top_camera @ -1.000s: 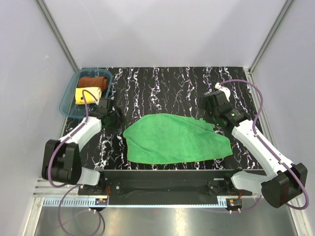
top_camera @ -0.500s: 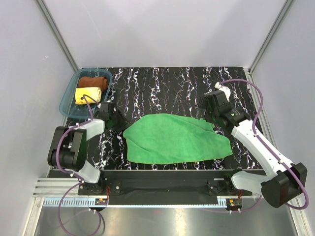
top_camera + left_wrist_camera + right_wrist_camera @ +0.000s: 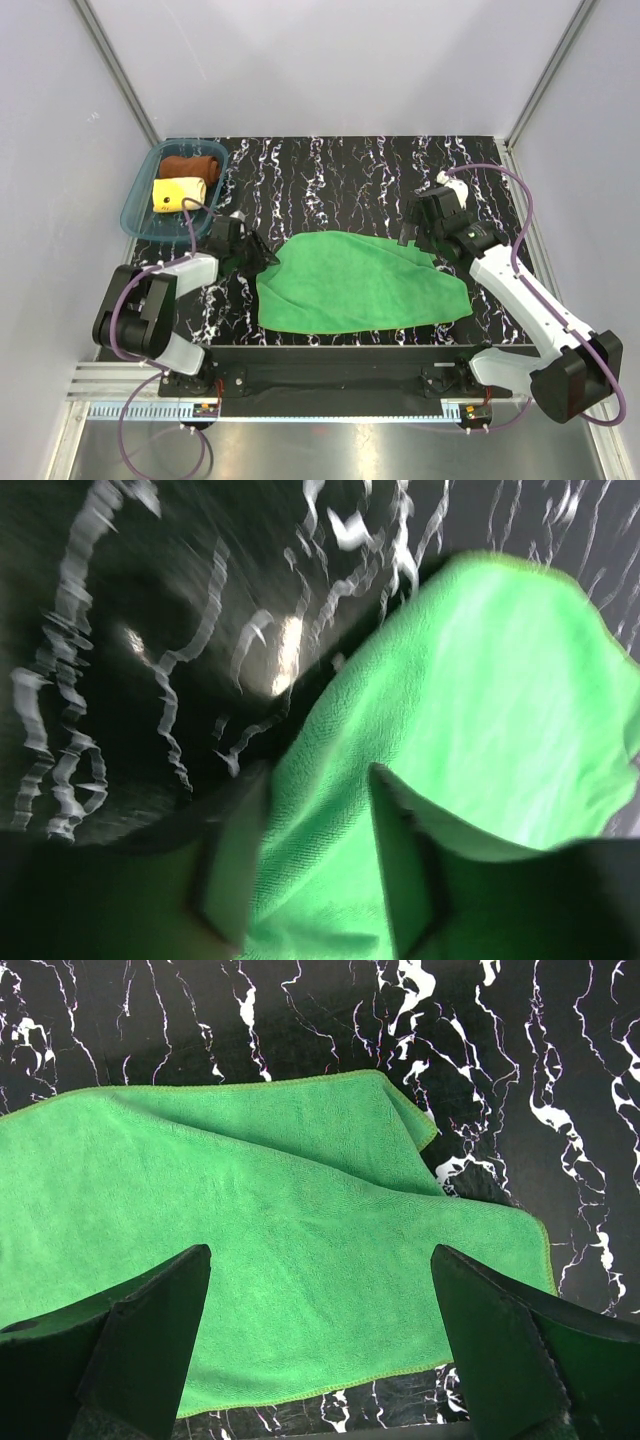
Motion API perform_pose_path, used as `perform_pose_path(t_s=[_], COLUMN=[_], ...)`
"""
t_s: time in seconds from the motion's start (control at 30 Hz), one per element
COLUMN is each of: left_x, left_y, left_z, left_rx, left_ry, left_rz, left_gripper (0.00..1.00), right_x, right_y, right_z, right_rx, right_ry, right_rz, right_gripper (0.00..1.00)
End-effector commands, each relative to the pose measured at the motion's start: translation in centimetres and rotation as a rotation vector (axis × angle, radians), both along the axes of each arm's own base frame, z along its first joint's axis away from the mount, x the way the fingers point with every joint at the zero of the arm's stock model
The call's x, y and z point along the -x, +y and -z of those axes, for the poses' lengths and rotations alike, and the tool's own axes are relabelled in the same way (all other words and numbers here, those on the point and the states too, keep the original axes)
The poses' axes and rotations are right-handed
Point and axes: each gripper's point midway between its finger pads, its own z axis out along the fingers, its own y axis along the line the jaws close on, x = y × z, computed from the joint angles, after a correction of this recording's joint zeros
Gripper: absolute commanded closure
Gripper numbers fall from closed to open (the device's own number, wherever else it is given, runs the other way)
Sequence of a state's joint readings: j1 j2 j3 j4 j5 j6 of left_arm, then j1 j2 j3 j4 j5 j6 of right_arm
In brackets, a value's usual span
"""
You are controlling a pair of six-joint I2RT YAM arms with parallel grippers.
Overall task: Roll the towels
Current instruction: Flatten the towel
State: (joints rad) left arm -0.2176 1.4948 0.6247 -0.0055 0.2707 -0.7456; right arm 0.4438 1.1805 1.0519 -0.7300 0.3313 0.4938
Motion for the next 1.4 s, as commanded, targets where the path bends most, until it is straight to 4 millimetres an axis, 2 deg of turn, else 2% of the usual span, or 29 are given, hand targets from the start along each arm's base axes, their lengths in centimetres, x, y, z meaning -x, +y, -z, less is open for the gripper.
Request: perform_pose_path(t_s=[0.0, 0.07, 0.17, 0.23, 0.27, 0.3, 0.33, 0.37, 0.4, 0.43, 0.47, 0.5, 0.53, 0.6, 0.67, 0.7, 0.73, 0.77, 0.8, 0.83, 0.97, 1.03, 1.17, 1.27, 1.3, 1.33, 1.37], left_x=[1.9, 2.0, 1.4, 0.7, 0.1, 0.5, -1.1, -1.5, -1.0, -2.3, -2.5, -2.2, -2.8, -3.2, -3.7, -4.3, -4.4, -4.5, -3.5, -3.1, -1.3, -1.1, 1.0, 2.8, 3.2, 3.5, 4.2], left_y=[-0.8, -0.8, -1.0, -0.7, -0.6, -0.2, 0.5, 0.9, 1.4, 2.3, 2.8, 3.4, 4.2, 4.9, 6.1, 6.5, 7.6, 8.2, 9.1, 9.9, 9.7, 8.8, 8.0, 7.8, 7.7, 7.2, 7.2], left_z=[1.8, 2.0, 1.1, 0.1, -1.3, -1.7, -3.7, -5.4, -5.9, -8.0, -9.3, -9.7, -10.7, -11.2, -11.0, -10.9, -9.8, -9.6, -8.3, -7.0, -4.8, -5.0, -5.7, -5.2, -5.9, -6.0, -5.2], left_rx=[-0.027, -0.029, -0.034, -0.074, -0.105, -0.145, -0.208, -0.249, -0.298, -0.358, -0.382, -0.412, -0.449, -0.488, -0.550, -0.574, -0.639, -0.668, -0.720, -0.773, -0.737, -0.669, -0.547, -0.497, -0.473, -0.441, -0.430], left_ry=[0.022, 0.024, -0.011, -0.031, -0.075, -0.060, -0.116, -0.162, -0.147, -0.196, -0.220, -0.206, -0.223, -0.235, -0.247, -0.268, -0.242, -0.218, -0.139, -0.083, -0.008, -0.034, -0.074, -0.061, -0.084, -0.091, -0.078], left_rz=[0.077, 0.082, 0.098, 0.098, 0.112, 0.115, 0.079, 0.080, 0.082, 0.033, 0.022, 0.012, -0.030, -0.050, -0.089, -0.108, -0.136, -0.180, -0.181, -0.195, -0.207, -0.202, -0.217, -0.221, -0.231, -0.216, -0.213], left_gripper=[0.57, 0.73, 0.92, 0.99, 1.00, 1.00, 1.00, 1.00, 1.00, 1.00, 1.00, 1.00, 1.00, 1.00, 0.85, 0.84, 0.65, 0.37, 0.16, 0.01, 0.01, 0.01, 0.01, 0.01, 0.03, 0.04, 0.05], right_x=[-0.1, 0.1, 0.2, 0.3, 0.3, 0.3, 0.3, 0.3, 0.3, 0.3, 0.2, 0.1, 0.1, 0.0, -0.1, -0.2, -0.2, -0.2, -0.1, -0.1, 0.1, 0.1, 0.1, -0.5, -0.9, -1.4, -1.7], right_y=[-0.7, -0.9, -1.1, -1.2, -1.2, -1.2, -1.3, -1.2, -1.2, -1.1, -1.2, -1.1, -1.1, -0.8, -0.7, -0.5, -0.4, -0.3, -0.3, -0.5, -0.6, -0.3, -0.1, 0.3, 0.6, 0.8, 0.8], right_z=[-0.8, -0.7, -0.6, -0.5, -0.6, -0.5, -0.6, -0.6, -0.4, -0.4, -0.4, -0.3, -0.2, -0.2, -0.1, 0.0, 0.1, 0.2, 0.3, 0.4, 0.8, 1.1, 1.3, 1.3, 1.0, 1.5, 1.8], right_rx=[0.015, 0.020, 0.027, 0.033, 0.033, 0.030, 0.029, 0.027, 0.027, 0.028, 0.029, 0.029, 0.028, 0.022, 0.016, 0.009, 0.008, 0.008, 0.014, 0.019, 0.029, 0.013, 0.003, -0.001, -0.008, -0.002, -0.001], right_ry=[-0.034, -0.033, -0.031, -0.029, -0.033, -0.034, -0.035, -0.037, -0.034, -0.034, -0.034, -0.033, -0.033, -0.034, -0.035, -0.034, -0.032, -0.026, -0.020, -0.015, -0.014, -0.005, -0.004, -0.003, -0.011, 0.007, 0.017], right_rz=[0.014, 0.014, 0.017, 0.019, 0.020, 0.020, 0.022, 0.021, 0.020, 0.017, 0.018, 0.016, 0.015, 0.006, 0.003, -0.003, -0.005, -0.008, -0.015, -0.010, -0.014, -0.017, -0.025, -0.030, -0.038, -0.038, -0.038], right_gripper=[0.00, 0.00, 0.00, 0.00, 0.00, 0.00, 0.00, 0.00, 0.00, 0.00, 0.00, 0.00, 0.00, 0.00, 0.00, 0.00, 0.00, 0.00, 0.00, 0.00, 0.00, 0.00, 0.00, 0.00, 0.00, 0.00, 0.00])
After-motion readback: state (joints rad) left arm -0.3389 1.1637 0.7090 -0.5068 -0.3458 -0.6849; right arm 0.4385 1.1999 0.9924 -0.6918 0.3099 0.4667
